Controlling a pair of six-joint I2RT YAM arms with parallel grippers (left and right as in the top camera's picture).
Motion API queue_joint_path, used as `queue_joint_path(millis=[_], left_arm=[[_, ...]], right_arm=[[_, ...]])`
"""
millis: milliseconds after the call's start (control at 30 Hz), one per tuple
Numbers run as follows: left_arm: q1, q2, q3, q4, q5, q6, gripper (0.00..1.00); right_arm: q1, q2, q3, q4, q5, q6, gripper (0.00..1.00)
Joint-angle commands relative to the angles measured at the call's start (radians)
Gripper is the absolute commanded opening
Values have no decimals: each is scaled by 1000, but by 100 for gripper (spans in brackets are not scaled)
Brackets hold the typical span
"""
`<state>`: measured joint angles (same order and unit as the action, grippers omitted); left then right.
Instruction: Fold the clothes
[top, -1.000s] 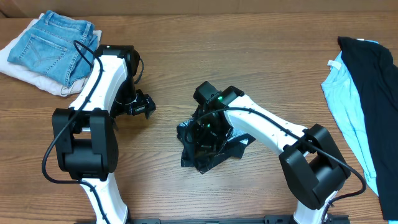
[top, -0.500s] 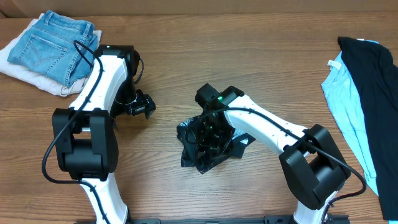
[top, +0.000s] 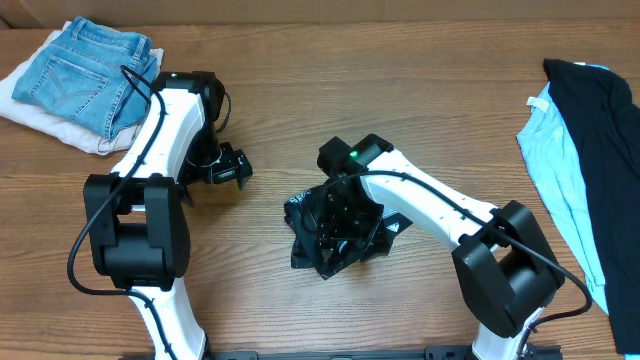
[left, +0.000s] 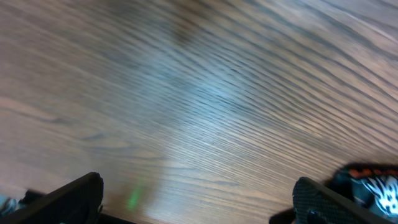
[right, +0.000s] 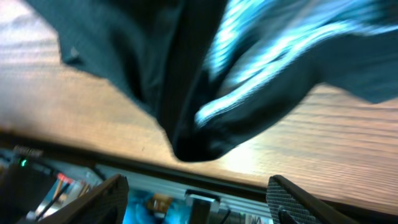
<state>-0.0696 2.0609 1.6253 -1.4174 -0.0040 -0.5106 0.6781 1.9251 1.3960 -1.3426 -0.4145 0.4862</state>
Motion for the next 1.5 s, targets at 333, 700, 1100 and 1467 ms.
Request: queue_joint_path(millis=[333,700,1100,1467], left_arm=[[-135,-13,-3,6,153,122,4],[-340,-13,-3,70,268,122,4],[-406,-13,-91,196,339,86,4],[-404,-13,-240,352,395,88,8]], right_arm=[[-259,-60,96,60,279,34,33],[-314,-60,-39,156,277,-11,15],[-316,-60,-56,212,233,-11,15],[-316,-59,-72,217,234,-7,15]])
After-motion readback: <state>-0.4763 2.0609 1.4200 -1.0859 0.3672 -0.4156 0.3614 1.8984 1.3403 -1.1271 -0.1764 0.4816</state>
